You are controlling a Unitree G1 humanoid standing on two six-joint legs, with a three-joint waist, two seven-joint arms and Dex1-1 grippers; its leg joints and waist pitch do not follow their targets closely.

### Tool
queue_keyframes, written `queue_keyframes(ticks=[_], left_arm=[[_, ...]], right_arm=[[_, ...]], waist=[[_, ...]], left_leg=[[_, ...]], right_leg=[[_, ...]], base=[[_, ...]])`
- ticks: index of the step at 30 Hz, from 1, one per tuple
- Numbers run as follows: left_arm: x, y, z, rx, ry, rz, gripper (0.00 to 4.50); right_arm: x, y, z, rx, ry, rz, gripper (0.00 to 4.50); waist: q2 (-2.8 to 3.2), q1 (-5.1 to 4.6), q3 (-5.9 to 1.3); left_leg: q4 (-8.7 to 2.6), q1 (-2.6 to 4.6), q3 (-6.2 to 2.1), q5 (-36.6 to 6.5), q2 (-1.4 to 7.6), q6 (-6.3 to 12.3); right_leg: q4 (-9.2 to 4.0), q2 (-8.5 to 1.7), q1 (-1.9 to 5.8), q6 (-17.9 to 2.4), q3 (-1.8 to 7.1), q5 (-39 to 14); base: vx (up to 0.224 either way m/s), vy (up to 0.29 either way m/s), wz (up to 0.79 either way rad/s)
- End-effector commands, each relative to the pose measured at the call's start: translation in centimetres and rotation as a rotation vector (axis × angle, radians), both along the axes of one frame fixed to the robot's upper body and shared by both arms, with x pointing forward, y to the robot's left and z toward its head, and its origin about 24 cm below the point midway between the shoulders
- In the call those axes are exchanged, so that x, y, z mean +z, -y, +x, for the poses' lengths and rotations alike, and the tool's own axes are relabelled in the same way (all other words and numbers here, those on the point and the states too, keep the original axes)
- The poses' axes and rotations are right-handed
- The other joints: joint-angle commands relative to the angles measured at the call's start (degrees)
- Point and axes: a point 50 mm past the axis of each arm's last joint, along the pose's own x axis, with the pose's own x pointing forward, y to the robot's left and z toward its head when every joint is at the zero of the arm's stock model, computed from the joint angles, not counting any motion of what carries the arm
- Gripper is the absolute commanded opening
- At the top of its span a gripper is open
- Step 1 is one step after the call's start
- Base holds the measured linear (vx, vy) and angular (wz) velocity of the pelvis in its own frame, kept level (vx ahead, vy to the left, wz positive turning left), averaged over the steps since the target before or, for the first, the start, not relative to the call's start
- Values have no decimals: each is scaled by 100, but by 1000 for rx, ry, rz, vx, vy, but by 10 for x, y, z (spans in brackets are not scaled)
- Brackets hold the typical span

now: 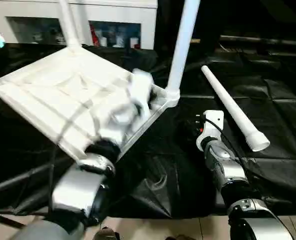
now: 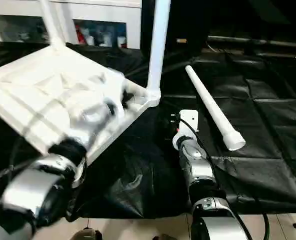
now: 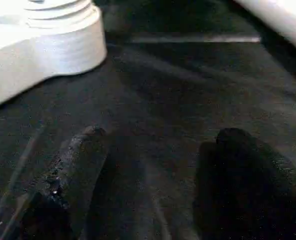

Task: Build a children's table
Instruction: Pick table leg

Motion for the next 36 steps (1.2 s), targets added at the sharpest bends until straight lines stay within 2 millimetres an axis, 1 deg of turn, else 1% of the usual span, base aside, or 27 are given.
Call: queue_keyframes(ticks=[1, 4, 5, 6, 7, 8, 9, 10, 11, 12, 13, 14, 15, 16, 17, 18, 19, 20, 22, 24, 25, 26, 27, 29, 32, 34, 36], left_arm=[[-7, -19, -2, 41, -12, 94, 135], [-7, -68, -10, 107, -59, 172, 142], [-6, -80, -14, 121, -72, 189, 151], [-5, -85, -16, 126, -78, 197, 168], [-5, -90, -18, 130, -84, 208, 168], [2, -128, -34, 171, -131, 301, 168], [4, -133, -37, 179, -138, 313, 182], [7, -144, -43, 196, -154, 340, 181], [14, -163, -55, 236, -179, 397, 196], [17, -168, -60, 248, -187, 418, 196], [21, -177, -67, 269, -204, 457, 212], [24, -184, -75, 285, -223, 486, 218], [27, -188, -81, 295, -245, 507, 225], [29, -191, -88, 301, -266, 523, 235], [30, -195, -96, 304, -294, 544, 246], [30, -195, -96, 304, -294, 544, 246], [31, -197, -111, 288, -359, 557, 259], [31, -197, -116, 280, -385, 557, 268], [27, -193, -125, 232, -438, 530, 287], [21, -186, -137, 135, -508, 474, 301], [19, -183, -142, 98, -538, 469, 319], [16, -181, -148, 54, -578, 473, 319], [14, -180, -152, 31, -598, 476, 330], [11, -177, -165, -25, -669, 480, 352], [9, -172, -175, -78, -722, 473, 365], [7, -166, -185, -134, -767, 458, 389], [6, -162, -188, -161, -776, 443, 398]], right_arm=[[10, 9, 4, -24, 25, -53, 391], [23, 19, 10, -8, 23, -85, 391], [26, 22, 11, 4, 13, -91, 391], [27, 23, 11, 11, 7, -94, 391], [28, 24, 12, 14, 2, -100, 391], [39, 36, 18, 23, -28, -137, 391], [41, 37, 19, 23, -29, -139, 391], [45, 41, 21, 22, -32, -140, 409], [53, 50, 27, 17, -39, -150, 426], [56, 53, 28, 15, -42, -155, 426], [61, 58, 32, 8, -48, -166, 429], [64, 64, 35, -2, -58, -172, 440], [67, 69, 37, -10, -71, -178, 446], [70, 73, 39, -14, -84, -184, 450], [75, 78, 42, -20, -98, -197, 450], [75, 78, 42, -20, -98, -197, 450], [83, 87, 46, -23, -132, -200, 450], [85, 90, 47, -21, -146, -198, 450], [87, 96, 47, -21, -192, -210, 450], [89, 102, 47, 1, -261, -209, 450], [90, 104, 47, 8, -276, -215, 450], [92, 108, 46, 13, -293, -233, 450], [93, 109, 46, 15, -301, -241, 450], [97, 114, 46, 19, -309, -250, 450], [97, 116, 45, 38, -335, -233, 450], [95, 121, 42, 42, -380, -272, 450], [92, 123, 40, 43, -400, -274, 450]], waist=[[10, 14, -408], [9, -1, -421], [-14, -26, -413], [13, -19, -421], [23, -16, -412], [-23, -2, -421], [-43, -16, -427], [-5, -36, -401], [-39, -46, -403], [-51, -44, -388], [-53, -46, -370], [-96, -52, -375], [-94, -50, -358], [-81, -42, -347], [-105, -26, -339], [-95, -20, -346], [-93, -21, -352], [-100, -39, -348], [-111, -32, -338], [-119, -24, -339], [-138, -25, -331], [-143, -31, -314], [-146, -25, -325], [-155, -42, -310], [-161, -41, -294], [-168, -32, -289], [-167, -33, -281]], left_leg=[[-323, 99, -29, -488, 139, 366], [-323, 109, -28, -436, 143, 263], [-322, 101, -14, -420, 129, 244], [-323, 111, -23, -423, 138, 213], [-319, 124, -5, -445, 130, 174], [-328, 135, -16, -432, 154, 114], [-333, 125, -24, -393, 178, 111], [-328, 114, -2, -329, 139, 100], [-329, 135, -9, -312, 166, 58], [-321, 137, 9, -280, 150, 34], [-325, 121, 17, -266, 128, 35], [-315, 143, 26, -293, 141, -8], [-326, 116, 24, -300, 125, 0], [-320, 138, 37, -393, 123, -35], [-329, 134, 38, -434, 124, -69], [-329, 141, 33, -486, 135, -105], [-326, 145, 30, -547, 133, -154], [-327, 119, 22, -533, 121, -183], [-306, 119, 39, -518, 96, -189], [-303, 97, 34, -572, 87, -215], [-305, 74, 29, -635, 80, -214], [-303, 69, 32, -743, 81, -201], [-289, 73, 26, -763, 85, -206], [-295, 66, 21, -881, 92, -212], [-294, 67, 19, -990, 94, -205], [-296, 70, 10, -1036, 100, -208], [-295, 62, 8, -1062, 95, -219]], right_leg=[[-348, -446, 392, -1326, 280, 429], [-316, -444, 391, -1274, 286, 502], [-320, -415, 381, -1239, 287, 498], [-306, -429, 378, -1234, 288, 480], [-321, -414, 351, -1216, 296, 458], [-300, -431, 365, -1227, 289, 437], [-268, -447, 366, -1240, 283, 450], [-293, -401, 330, -1187, 282, 387], [-261, -414, 329, -1207, 283, 394], [-266, -396, 315, -1192, 285, 399], [-281, -376, 314, -1178, 291, 388], [-268, -397, 305, -1205, 292, 363], [-276, -379, 315, -1194, 290, 286], [-286, -385, 286, -1198, 301, 173], [-299, -380, 288, -1191, 300, 90], [-286, -392, 284, -1203, 295, 57], [-279, -392, 286, -1199, 293, 22], [-273, -368, 296, -1210, 282, 46], [-278, -342, 281, -1236, 290, 156], [-271, -352, 298, -1289, 290, 156], [-289, -359, 308, -1323, 282, 65], [-305, -356, 300, -1310, 289, -61], [-296, -371, 297, -1316, 290, -109], [-315, -367, 290, -1271, 291, -358], [-331, -361, 273, -1251, 292, -546], [-334, -364, 267, -1257, 287, -631], [-342, -362, 262, -1270, 284, -711]], base=[[0, 0, 0], [0, 0, 0], [0, 0, 0], [0, 0, 0], [0, 0, 0], [0, 0, 0], [0, 0, 0], [0, 0, 0], [0, 0, 0], [0, 0, 0], [0, 0, 0], [0, 0, 0], [0, 0, 0], [0, 0, 0], [0, 0, 0], [0, 0, 0], [0, 0, 0], [0, 0, 0], [0, 0, 0], [0, 0, 0], [0, 0, 0], [0, 0, 0], [0, 0, 0], [0, 0, 0], [0, 0, 0], [0, 0, 0], [0, 0, 0]])
